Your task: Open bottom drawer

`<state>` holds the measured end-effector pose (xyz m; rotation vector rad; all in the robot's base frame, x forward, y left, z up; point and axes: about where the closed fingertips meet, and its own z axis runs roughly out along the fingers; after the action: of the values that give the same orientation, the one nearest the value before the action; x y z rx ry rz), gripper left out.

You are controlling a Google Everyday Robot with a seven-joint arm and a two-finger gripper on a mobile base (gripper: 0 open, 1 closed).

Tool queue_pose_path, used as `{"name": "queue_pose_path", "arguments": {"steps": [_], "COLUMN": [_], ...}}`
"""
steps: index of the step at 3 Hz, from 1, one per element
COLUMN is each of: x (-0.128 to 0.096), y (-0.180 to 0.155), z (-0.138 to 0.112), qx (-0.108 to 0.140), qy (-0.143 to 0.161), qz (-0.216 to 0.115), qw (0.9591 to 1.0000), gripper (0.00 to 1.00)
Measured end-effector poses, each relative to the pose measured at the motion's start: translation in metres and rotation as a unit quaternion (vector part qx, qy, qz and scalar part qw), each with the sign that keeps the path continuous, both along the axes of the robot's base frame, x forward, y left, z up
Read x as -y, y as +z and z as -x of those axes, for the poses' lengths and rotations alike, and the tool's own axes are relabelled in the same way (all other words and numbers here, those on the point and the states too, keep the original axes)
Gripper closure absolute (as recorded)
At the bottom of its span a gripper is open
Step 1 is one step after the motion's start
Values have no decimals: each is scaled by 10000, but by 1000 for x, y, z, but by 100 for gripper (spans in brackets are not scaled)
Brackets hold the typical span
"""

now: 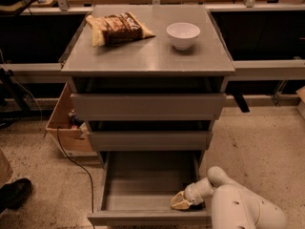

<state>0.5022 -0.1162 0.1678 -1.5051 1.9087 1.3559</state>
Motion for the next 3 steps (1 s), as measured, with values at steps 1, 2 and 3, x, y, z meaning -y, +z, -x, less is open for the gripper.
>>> {"name": "queue_pose_path", "arguments": {"steps": [1, 2, 3], "x": [-1, -17, -38], "y": [1, 8, 15], "z": [1, 18, 38], "qx": [-39, -38, -108], "qy": [23, 32, -163], "qz": [-39, -359, -539], "qw": [10000, 9993, 9984], "gripper": [100, 100, 100]}}
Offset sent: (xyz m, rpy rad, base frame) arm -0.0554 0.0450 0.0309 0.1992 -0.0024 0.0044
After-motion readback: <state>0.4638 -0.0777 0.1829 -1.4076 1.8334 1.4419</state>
